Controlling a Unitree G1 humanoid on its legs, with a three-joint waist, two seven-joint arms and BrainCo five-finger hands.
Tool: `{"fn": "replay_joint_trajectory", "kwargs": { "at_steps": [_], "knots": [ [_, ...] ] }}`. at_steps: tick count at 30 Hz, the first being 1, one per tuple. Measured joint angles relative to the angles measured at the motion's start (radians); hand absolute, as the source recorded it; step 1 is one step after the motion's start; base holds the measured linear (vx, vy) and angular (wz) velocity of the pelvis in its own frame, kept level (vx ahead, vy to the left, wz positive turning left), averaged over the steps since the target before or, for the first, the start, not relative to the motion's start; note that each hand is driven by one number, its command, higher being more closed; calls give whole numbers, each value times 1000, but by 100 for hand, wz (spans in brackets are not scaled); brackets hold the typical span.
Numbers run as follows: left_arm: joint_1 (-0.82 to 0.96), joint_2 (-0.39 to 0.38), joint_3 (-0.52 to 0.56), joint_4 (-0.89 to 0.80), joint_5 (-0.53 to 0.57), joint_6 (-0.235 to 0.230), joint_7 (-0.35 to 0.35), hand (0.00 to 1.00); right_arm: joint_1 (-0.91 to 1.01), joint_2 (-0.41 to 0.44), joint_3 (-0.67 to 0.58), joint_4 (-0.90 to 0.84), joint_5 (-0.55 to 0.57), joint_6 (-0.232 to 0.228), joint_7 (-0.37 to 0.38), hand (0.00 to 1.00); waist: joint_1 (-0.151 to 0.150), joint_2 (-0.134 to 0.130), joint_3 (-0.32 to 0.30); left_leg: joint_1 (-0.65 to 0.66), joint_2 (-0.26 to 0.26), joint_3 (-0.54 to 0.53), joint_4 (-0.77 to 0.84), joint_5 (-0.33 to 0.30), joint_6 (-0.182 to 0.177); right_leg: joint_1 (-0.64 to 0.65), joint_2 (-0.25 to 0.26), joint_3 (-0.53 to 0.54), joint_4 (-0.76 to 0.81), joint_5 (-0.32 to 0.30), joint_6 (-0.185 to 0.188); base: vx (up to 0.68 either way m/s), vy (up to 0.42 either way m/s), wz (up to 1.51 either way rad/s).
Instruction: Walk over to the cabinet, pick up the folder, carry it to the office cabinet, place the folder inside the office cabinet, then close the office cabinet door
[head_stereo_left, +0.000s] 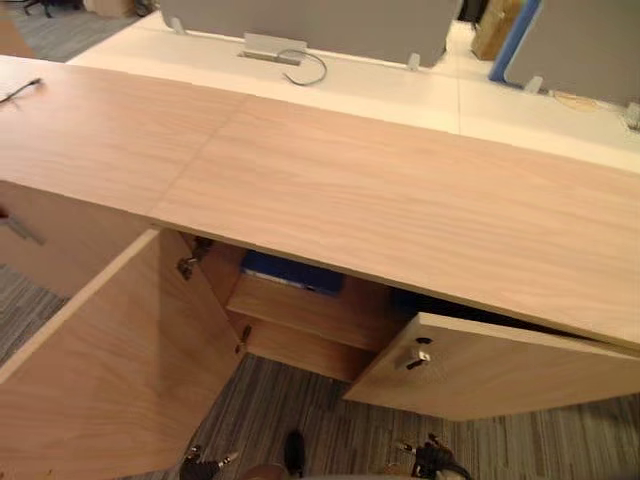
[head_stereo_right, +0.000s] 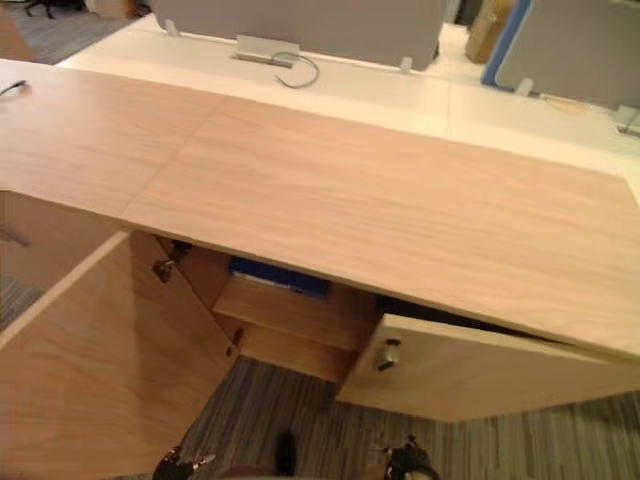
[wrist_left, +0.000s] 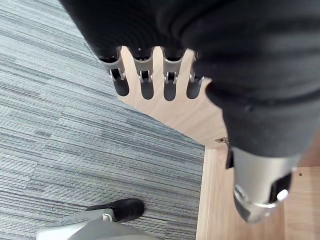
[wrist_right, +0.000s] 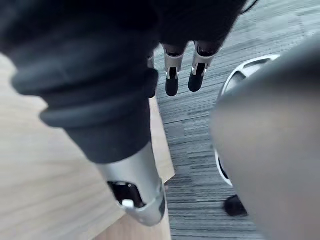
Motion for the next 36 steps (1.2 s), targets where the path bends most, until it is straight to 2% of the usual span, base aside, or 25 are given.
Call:
{"fn": "replay_joint_trajectory", "kwargs": {
  "at_steps": [1, 2, 4, 5, 6, 7, 8, 9, 11, 13, 15, 17, 18, 20, 21, 22, 23, 24, 26, 27, 28, 30, 32, 36],
  "knots": [
    [-4, 3, -7, 0, 10, 0, -5, 0, 0, 0, 10, -4, -1, -2, 0, 0, 2, -2, -1, 3, -3, -12, 0, 0, -1, -15, -1, 44, 11, -6, 9, -21, 27, 93],
    [-12, 9, -23, 1, 19, 0, -20, 0, 1, -1, 16, -4, -2, -3, 2, 0, 0, -5, -4, 5, -12, -52, 1, 0, -3, -26, 1, 139, -24, -15, 26, -16, -9, 73],
    [-17, 17, -39, 1, 23, -1, -36, 0, 2, -1, 16, 11, -3, -3, 5, 0, -1, -10, -14, 2, -23, -99, 1, 0, -10, -9, 12, 203, -137, -32, 63, -27, -75, 87],
    [-16, 26, -54, 1, 24, -2, -49, 0, 1, -1, 16, 31, -3, -1, 10, 0, 2, -25, -27, -4, -29, -118, 1, 1, -17, 14, 16, 201, -236, -36, 89, -11, -174, 81],
    [-16, 33, -59, 1, 24, -3, -59, 0, 1, 2, 17, 43, -5, 6, 14, 0, 4, -29, -36, -11, -33, -134, 2, 1, -24, 31, 26, 195, -316, -30, 99, 8, -189, 56],
    [-13, 38, -63, 2, 23, -3, -66, 0, 0, 4, 19, 52, -7, 8, 20, 0, 4, -36, -44, -13, -34, -142, 3, 2, -27, 40, 35, 193, -365, -26, 98, 42, -253, 37],
    [-9, 47, -63, 3, 20, -3, -72, 0, -6, 9, 29, 68, -8, 11, 29, 0, 6, -54, -51, -20, -34, -150, 8, 7, -33, 57, 61, 187, -441, -1, 81, 55, -294, 32],
    [-12, 45, -55, 21, 17, -3, -73, 0, -10, 8, 42, 76, -9, 16, 34, 0, 6, -52, -58, -31, -27, -156, 25, 1, -43, 71, 80, 175, -471, 25, 104, 68, -346, 27],
    [-8, 36, -25, 30, -19, -5, -72, 0, -15, 7, 47, 78, -9, 16, 34, 0, 9, -50, -58, -44, -4, -158, 66, -23, -74, 86, 110, 168, -483, 30, 94, 36, -268, 11],
    [-1, 26, 26, 42, -75, -3, -67, 0, -15, 10, 47, 85, 0, 13, 33, 0, 14, -53, -51, -47, 45, -161, 119, -56, -112, 115, 157, 149, -488, 39, 80, -11, -259, 7],
    [2, 18, 55, 42, -97, -3, -65, 0, -13, 9, 47, 90, 6, 5, 32, 0, 19, -52, -41, -50, 74, -176, 146, -74, -123, 139, 189, 135, -497, 42, 73, -84, -249, 17],
    [1, 11, 79, 42, -117, -2, -63, 0, -13, 5, 46, 104, 35, -6, 32, 0, 18, -52, -31, -81, 82, -189, 199, -108, -123, 154, 203, 86, -502, 32, 47, -112, -177, 39],
    [-1, 9, 88, 42, -122, -2, -63, 0, -13, 4, 41, 105, 38, -6, 31, 0, 16, -51, -25, -96, 92, -160, 224, -129, -107, 161, 203, 69, -502, 31, 42, -128, -121, 69],
    [-13, 8, 92, 40, -142, -1, -57, 0, -11, -9, 5, 108, 38, -6, 30, 0, 9, -53, 1, -160, 154, 47, 381, -189, -90, 173, 193, -7, -503, 21, 23, -118, -74, 91],
    [-12, 1, 92, 39, -145, -1, -56, 0, -10, -22, -10, 108, 38, -5, 29, 0, 10, -36, 10, -178, 191, 158, 463, -211, -87, 182, 190, -36, -495, 15, 26, -39, 38, 73],
    [-8, -8, 92, 39, -145, -1, -56, 0, -10, -26, -23, 108, 38, -4, 29, 0, 9, -27, 9, -179, 201, 201, 476, -234, -84, 183, 189, -48, -490, 10, 31, -14, 159, 56],
    [-3, -11, 93, 39, -145, 0, -55, 0, -14, -24, -41, 108, 37, -4, 29, 0, 24, -15, 20, -187, 194, 211, 480, -237, -78, 176, 173, -51, -469, -2, 34, 6, 221, 29],
    [1, -5, 92, 39, -144, 2, -56, 0, -14, -8, -68, 109, 38, -3, 30, 0, 36, -25, 25, -188, 161, 216, 454, -226, -66, 163, 154, -50, -462, -9, 44, 9, 230, 30],
    [-4, -1, 88, 38, -139, 7, -58, 0, -14, 2, -122, 116, 38, 0, 30, 0, 34, -34, 23, -190, 112, 230, 388, -225, -34, 142, 114, -50, -468, -12, 49, 22, 173, 36],
    [-4, -3, 89, 38, -139, 9, -58, 0, -14, 3, -135, 115, 39, 2, 30, 0, 31, -34, 23, -191, 119, 266, 388, -232, -32, 144, 109, -48, -477, -12, 49, 36, 142, 50],
    [-7, -4, 92, 38, -138, 10, -58, 0, -14, 5, -156, 115, 43, 5, 30, 0, 20, -31, 25, -193, 119, 302, 389, -231, -29, 159, 107, -44, -499, -11, 48, 108, 152, 54],
    [-15, 1, 92, 36, -136, 10, -60, 0, -14, 14, -181, 115, 43, 8, 30, 0, 22, -35, 24, -191, 76, 260, 346, -195, -3, 163, 101, -36, -515, 2, 28, 146, 146, 60],
    [-30, 2, 92, 30, -135, 10, -64, 0, -16, 18, -184, 114, 46, 9, 29, 0, 21, -38, 22, -172, 48, 234, 278, -151, 6, 153, 115, -48, -518, 2, 28, 94, 8, 53],
    [-27, -4, 101, 19, -131, 10, -66, 0, -17, 29, -181, 97, 46, 6, 29, 0, 31, -37, 22, -98, 27, 221, 143, -85, 1, 171, 135, -52, -533, 22, 34, 69, -34, 15]
  ]
}}
